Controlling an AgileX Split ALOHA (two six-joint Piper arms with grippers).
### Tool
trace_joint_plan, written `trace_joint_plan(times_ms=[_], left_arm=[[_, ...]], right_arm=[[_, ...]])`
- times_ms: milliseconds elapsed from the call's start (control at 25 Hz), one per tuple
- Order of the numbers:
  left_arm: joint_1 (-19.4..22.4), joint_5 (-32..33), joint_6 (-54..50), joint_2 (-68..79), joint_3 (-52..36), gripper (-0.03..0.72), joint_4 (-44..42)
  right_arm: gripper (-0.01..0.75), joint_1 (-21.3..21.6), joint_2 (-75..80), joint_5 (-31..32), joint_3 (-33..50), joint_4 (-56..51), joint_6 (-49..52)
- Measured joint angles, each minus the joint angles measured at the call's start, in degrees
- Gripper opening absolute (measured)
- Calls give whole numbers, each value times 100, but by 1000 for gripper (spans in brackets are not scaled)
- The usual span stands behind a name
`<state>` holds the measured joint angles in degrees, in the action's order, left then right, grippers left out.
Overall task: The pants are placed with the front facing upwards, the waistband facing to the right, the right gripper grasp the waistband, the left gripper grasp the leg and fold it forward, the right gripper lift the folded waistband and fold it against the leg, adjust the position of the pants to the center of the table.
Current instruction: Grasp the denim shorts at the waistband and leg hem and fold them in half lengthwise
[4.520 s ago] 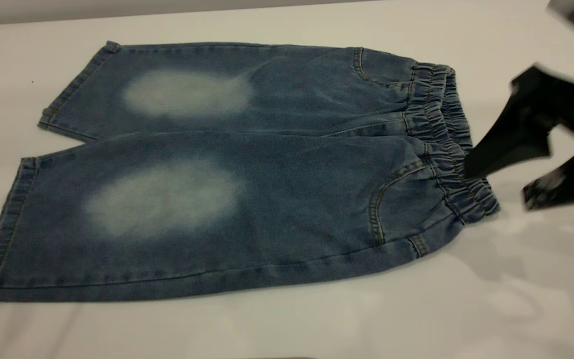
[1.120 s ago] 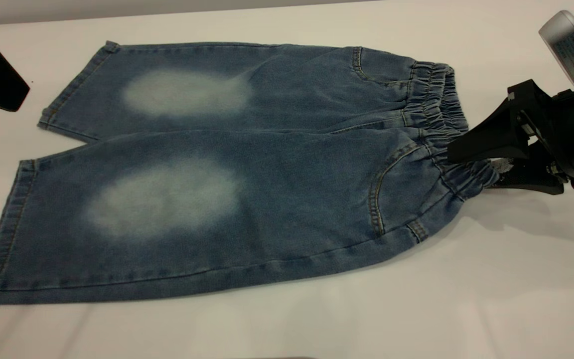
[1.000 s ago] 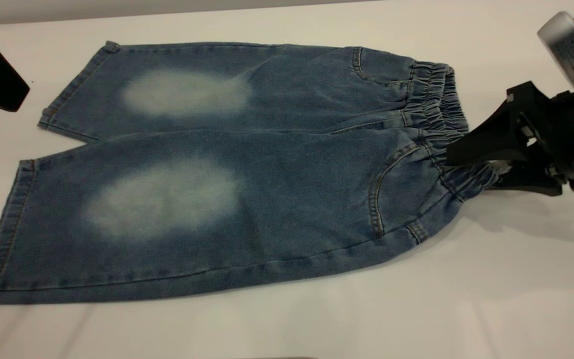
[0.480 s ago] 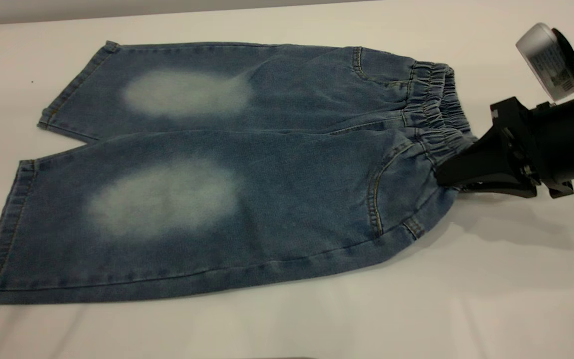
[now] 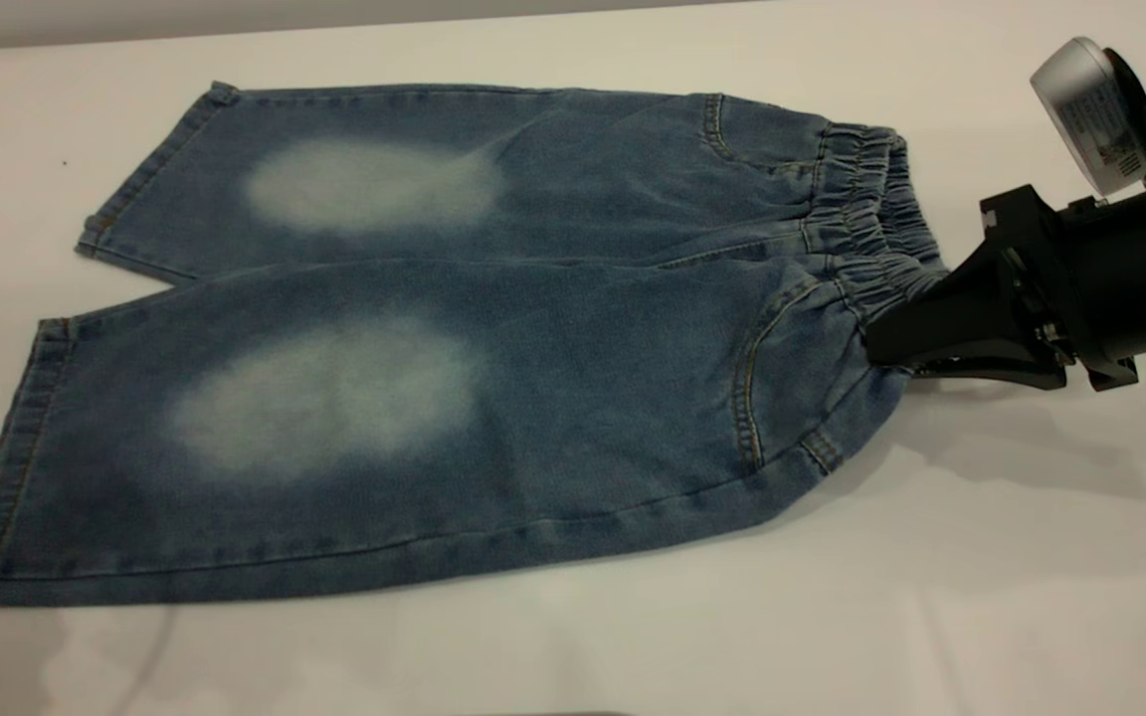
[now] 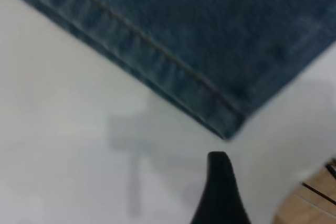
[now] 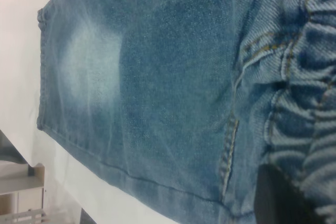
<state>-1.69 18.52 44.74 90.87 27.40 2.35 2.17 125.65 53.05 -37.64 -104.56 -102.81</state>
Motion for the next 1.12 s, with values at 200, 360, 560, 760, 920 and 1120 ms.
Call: trace_joint_plan(times_ms=[200, 360, 560, 760, 920, 1120], left_arm=[[0, -623, 53, 766, 0, 483, -7], [0, -1077, 85, 1238, 0, 483, -14], [0, -1677, 105, 1670, 0, 483, -16], [0, -1773, 105, 1826, 23, 444, -26], [2, -1883, 105, 1841, 50, 244, -47], [12, -1951, 105, 1779, 64, 44, -63]], right_arm=[[40, 0, 0, 35, 0, 0, 0], [41, 0, 0, 62, 0, 0, 0], [43, 0, 0, 75, 0, 0, 5], [44, 0, 0, 75, 0, 0, 5], [44, 0, 0, 75, 0, 0, 5], [44, 0, 0, 395, 0, 6, 133]])
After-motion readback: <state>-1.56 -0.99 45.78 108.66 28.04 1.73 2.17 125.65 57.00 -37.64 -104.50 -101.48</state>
